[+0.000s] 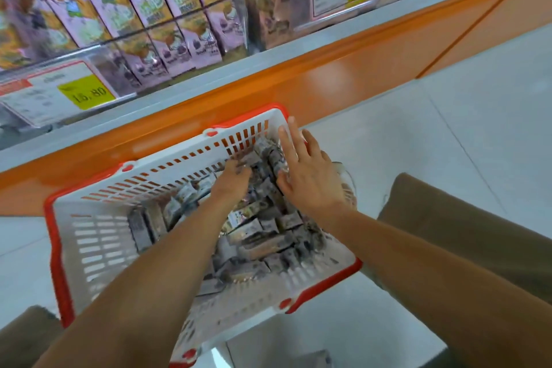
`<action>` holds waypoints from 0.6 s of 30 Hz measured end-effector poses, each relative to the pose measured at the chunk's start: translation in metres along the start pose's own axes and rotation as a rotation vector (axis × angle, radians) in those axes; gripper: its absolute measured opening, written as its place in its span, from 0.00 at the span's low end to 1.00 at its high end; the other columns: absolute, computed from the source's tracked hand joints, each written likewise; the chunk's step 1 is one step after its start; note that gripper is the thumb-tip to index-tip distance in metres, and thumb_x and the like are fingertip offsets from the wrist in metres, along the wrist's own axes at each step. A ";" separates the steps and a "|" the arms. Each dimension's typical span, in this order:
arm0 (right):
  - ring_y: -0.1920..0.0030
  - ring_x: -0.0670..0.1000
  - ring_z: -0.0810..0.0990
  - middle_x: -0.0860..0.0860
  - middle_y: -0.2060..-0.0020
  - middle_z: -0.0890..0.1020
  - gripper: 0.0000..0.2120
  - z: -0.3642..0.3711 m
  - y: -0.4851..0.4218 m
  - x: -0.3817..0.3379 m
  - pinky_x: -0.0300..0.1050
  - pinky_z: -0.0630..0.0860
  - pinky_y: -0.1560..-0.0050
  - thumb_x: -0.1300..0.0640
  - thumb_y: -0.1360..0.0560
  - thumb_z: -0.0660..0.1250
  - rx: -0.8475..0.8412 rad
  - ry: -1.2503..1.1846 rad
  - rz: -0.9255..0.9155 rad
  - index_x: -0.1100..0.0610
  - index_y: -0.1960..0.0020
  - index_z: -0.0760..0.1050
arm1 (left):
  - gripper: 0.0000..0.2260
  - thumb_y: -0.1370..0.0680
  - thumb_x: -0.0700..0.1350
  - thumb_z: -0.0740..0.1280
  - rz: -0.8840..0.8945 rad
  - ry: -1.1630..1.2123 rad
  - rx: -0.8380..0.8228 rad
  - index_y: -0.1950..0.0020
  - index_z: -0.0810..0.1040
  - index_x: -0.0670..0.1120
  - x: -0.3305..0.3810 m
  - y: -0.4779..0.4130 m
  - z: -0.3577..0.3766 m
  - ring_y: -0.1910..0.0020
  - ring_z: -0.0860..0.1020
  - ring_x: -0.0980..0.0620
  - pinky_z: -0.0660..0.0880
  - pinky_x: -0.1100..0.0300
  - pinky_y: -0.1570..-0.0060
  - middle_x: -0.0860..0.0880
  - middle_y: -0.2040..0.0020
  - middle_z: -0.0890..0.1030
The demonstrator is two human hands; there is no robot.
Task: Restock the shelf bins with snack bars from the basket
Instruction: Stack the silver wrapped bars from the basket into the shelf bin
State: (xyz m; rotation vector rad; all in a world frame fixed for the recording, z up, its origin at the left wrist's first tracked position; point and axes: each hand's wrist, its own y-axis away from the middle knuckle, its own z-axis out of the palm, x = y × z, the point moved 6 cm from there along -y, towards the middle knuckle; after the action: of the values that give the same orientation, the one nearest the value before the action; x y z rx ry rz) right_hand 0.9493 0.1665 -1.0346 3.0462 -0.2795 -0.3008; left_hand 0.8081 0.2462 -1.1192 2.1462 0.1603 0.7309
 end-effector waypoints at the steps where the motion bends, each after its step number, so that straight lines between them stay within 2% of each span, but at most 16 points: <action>1: 0.25 0.61 0.59 0.56 0.21 0.48 0.37 0.000 0.000 0.000 0.55 0.74 0.38 0.47 0.21 0.58 0.002 -0.002 0.000 0.58 0.20 0.45 | 0.17 0.17 0.54 0.55 -0.050 0.033 -0.024 0.31 0.65 0.48 -0.004 0.001 0.002 0.66 0.71 0.49 0.73 0.52 0.61 0.51 0.62 0.70; 3: 0.25 0.61 0.59 0.56 0.21 0.48 0.37 0.001 0.000 0.001 0.55 0.74 0.38 0.46 0.21 0.57 0.002 -0.001 0.005 0.58 0.20 0.45 | 0.12 0.18 0.57 0.55 -0.112 0.090 -0.041 0.47 0.70 0.49 -0.014 0.005 0.003 0.62 0.73 0.45 0.76 0.47 0.50 0.47 0.62 0.70; 4: 0.25 0.60 0.59 0.55 0.21 0.48 0.37 0.002 0.000 0.001 0.55 0.74 0.38 0.45 0.21 0.57 -0.003 0.004 0.008 0.57 0.20 0.44 | 0.13 0.18 0.57 0.56 -0.122 0.105 -0.029 0.50 0.69 0.48 -0.018 0.008 0.001 0.62 0.73 0.45 0.77 0.47 0.50 0.46 0.61 0.71; 5: 0.25 0.60 0.59 0.55 0.21 0.47 0.36 0.003 -0.001 0.001 0.55 0.74 0.38 0.44 0.21 0.56 -0.010 0.010 0.011 0.57 0.20 0.44 | 0.15 0.19 0.57 0.59 -0.131 0.110 -0.005 0.44 0.71 0.46 -0.025 0.009 -0.001 0.63 0.74 0.45 0.77 0.46 0.54 0.43 0.60 0.74; 7: 0.25 0.60 0.59 0.55 0.21 0.47 0.36 0.004 -0.002 0.001 0.55 0.75 0.38 0.44 0.21 0.56 -0.024 0.017 0.017 0.56 0.21 0.45 | 0.26 0.21 0.51 0.65 -0.155 0.136 0.047 0.32 0.66 0.34 -0.041 0.009 -0.007 0.65 0.76 0.42 0.76 0.48 0.63 0.34 0.54 0.79; 8: 0.25 0.60 0.59 0.55 0.21 0.47 0.36 0.005 -0.002 0.002 0.55 0.75 0.39 0.43 0.22 0.56 -0.030 0.016 0.018 0.56 0.21 0.46 | 0.26 0.22 0.48 0.66 -0.161 0.157 0.055 0.33 0.66 0.30 -0.045 0.012 -0.010 0.67 0.76 0.41 0.75 0.49 0.64 0.33 0.58 0.78; 9: 0.26 0.60 0.59 0.54 0.21 0.47 0.36 0.004 -0.002 0.002 0.56 0.76 0.39 0.43 0.22 0.56 -0.033 0.010 0.016 0.55 0.21 0.47 | 0.19 0.22 0.45 0.67 -0.166 0.189 0.061 0.42 0.72 0.29 -0.049 0.015 -0.013 0.69 0.74 0.43 0.73 0.50 0.65 0.36 0.66 0.75; 10: 0.26 0.59 0.59 0.54 0.21 0.47 0.36 0.004 -0.003 0.002 0.56 0.76 0.40 0.43 0.22 0.56 -0.038 0.002 0.010 0.55 0.21 0.47 | 0.11 0.21 0.42 0.67 -0.181 0.226 0.069 0.54 0.74 0.33 -0.050 0.020 -0.017 0.71 0.72 0.45 0.72 0.51 0.64 0.41 0.70 0.71; 11: 0.26 0.59 0.59 0.53 0.21 0.46 0.36 0.003 -0.003 0.003 0.56 0.77 0.40 0.42 0.22 0.56 -0.046 -0.006 0.008 0.55 0.21 0.46 | 0.09 0.22 0.40 0.67 -0.187 0.275 0.081 0.58 0.71 0.37 -0.052 0.024 -0.022 0.72 0.71 0.47 0.73 0.52 0.64 0.42 0.69 0.71; 12: 0.25 0.58 0.58 0.52 0.21 0.44 0.36 0.003 -0.002 0.004 0.55 0.77 0.40 0.42 0.22 0.56 -0.060 -0.014 0.010 0.55 0.21 0.45 | 0.07 0.22 0.39 0.68 -0.186 0.312 0.070 0.54 0.71 0.38 -0.053 0.028 -0.025 0.72 0.72 0.47 0.74 0.53 0.64 0.42 0.65 0.74; 14: 0.24 0.57 0.54 0.49 0.21 0.40 0.37 0.002 -0.002 0.005 0.53 0.77 0.41 0.42 0.22 0.56 -0.092 -0.030 0.021 0.54 0.21 0.43 | 0.10 0.22 0.38 0.68 -0.156 0.369 0.015 0.45 0.73 0.34 -0.052 0.041 -0.032 0.69 0.76 0.48 0.77 0.56 0.66 0.39 0.57 0.79; 15: 0.23 0.56 0.52 0.48 0.21 0.39 0.37 0.002 -0.003 0.005 0.53 0.76 0.40 0.42 0.21 0.56 -0.112 -0.032 0.024 0.54 0.20 0.42 | 0.11 0.22 0.38 0.69 -0.147 0.401 -0.023 0.45 0.75 0.33 -0.051 0.050 -0.035 0.67 0.77 0.48 0.77 0.56 0.67 0.39 0.56 0.79; 16: 0.23 0.56 0.50 0.48 0.22 0.37 0.37 0.002 -0.003 0.005 0.53 0.73 0.36 0.42 0.21 0.56 -0.137 -0.027 0.027 0.54 0.20 0.41 | 0.09 0.23 0.38 0.69 -0.136 0.441 -0.055 0.47 0.77 0.33 -0.050 0.059 -0.039 0.65 0.77 0.47 0.76 0.56 0.66 0.40 0.54 0.79; 18: 0.22 0.56 0.44 0.50 0.22 0.35 0.37 -0.001 -0.005 0.006 0.54 0.59 0.26 0.44 0.19 0.56 -0.195 -0.020 0.027 0.54 0.21 0.38 | 0.05 0.22 0.39 0.67 -0.122 0.534 -0.065 0.50 0.79 0.37 -0.047 0.079 -0.049 0.60 0.75 0.48 0.74 0.53 0.58 0.44 0.49 0.77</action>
State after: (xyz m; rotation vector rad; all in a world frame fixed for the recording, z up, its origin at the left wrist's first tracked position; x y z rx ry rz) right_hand 0.9560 0.1705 -1.0347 2.8467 -0.2742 -0.3352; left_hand 0.7317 0.2126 -1.0569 1.8186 0.5348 1.2035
